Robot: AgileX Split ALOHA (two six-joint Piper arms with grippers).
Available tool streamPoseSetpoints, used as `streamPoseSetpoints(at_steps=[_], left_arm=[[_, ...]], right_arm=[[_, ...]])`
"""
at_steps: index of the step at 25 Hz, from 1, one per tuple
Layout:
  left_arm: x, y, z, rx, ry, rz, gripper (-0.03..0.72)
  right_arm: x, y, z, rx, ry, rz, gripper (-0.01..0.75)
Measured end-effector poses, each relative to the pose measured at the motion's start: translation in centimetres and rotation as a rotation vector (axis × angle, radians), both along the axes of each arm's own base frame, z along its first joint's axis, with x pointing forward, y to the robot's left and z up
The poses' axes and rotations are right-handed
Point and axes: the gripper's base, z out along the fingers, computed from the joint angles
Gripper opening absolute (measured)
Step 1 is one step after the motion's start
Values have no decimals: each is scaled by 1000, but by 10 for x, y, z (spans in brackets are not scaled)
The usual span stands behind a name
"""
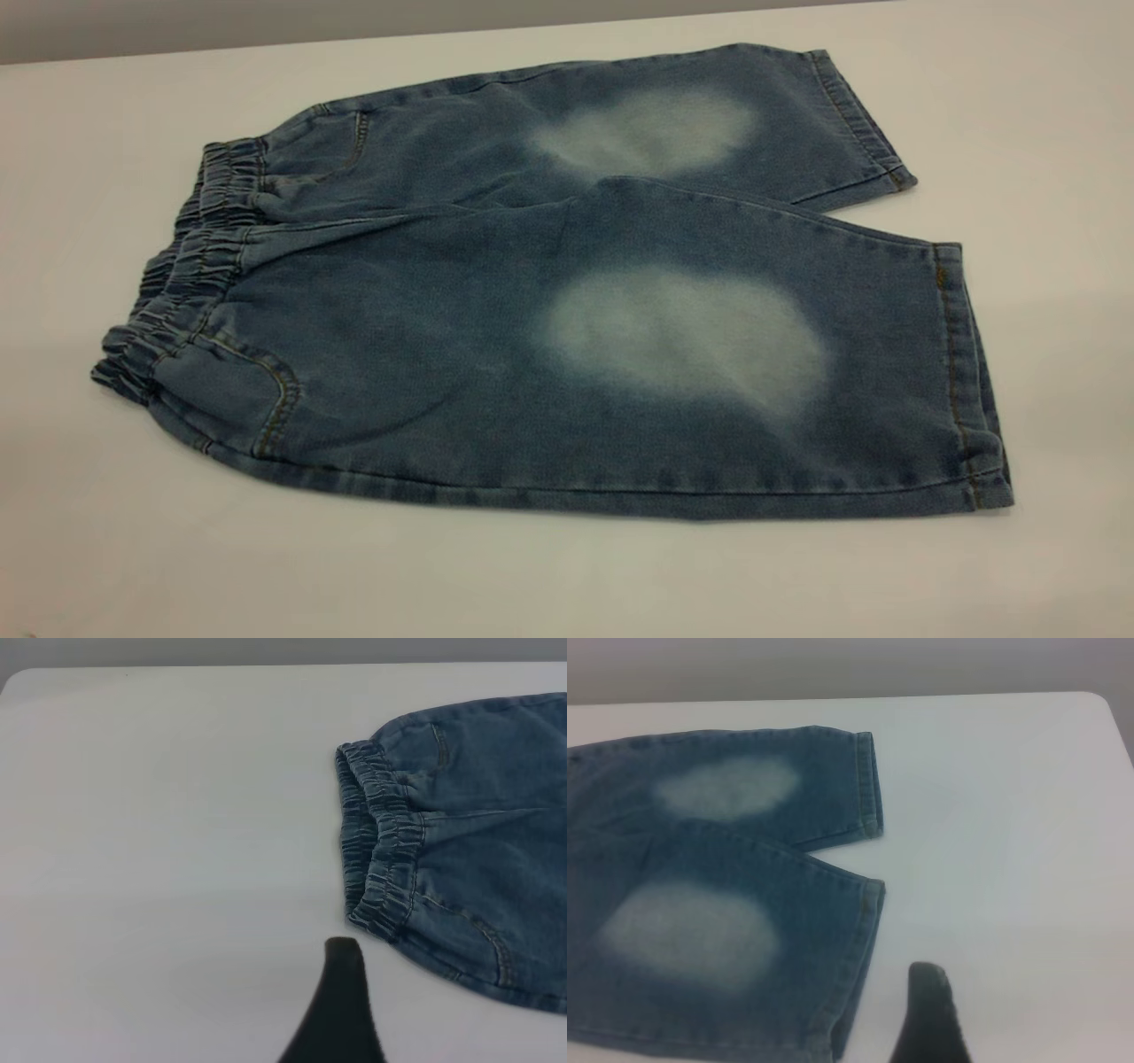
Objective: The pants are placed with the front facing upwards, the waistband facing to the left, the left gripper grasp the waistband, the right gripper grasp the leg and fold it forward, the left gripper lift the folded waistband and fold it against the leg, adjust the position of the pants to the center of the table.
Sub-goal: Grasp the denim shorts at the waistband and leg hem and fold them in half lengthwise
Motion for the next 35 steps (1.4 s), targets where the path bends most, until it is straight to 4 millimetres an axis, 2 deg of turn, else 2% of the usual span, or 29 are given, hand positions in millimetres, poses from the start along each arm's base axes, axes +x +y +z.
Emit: streamPoseSetpoints(at_steps=[23,35], left_arm=[[0,0,0,0,0,0,572],[1,1,2,11,-3,2,572]], right_arm=[[0,0,0,2,0,1,442],[0,9,3,102,-16,67,442]])
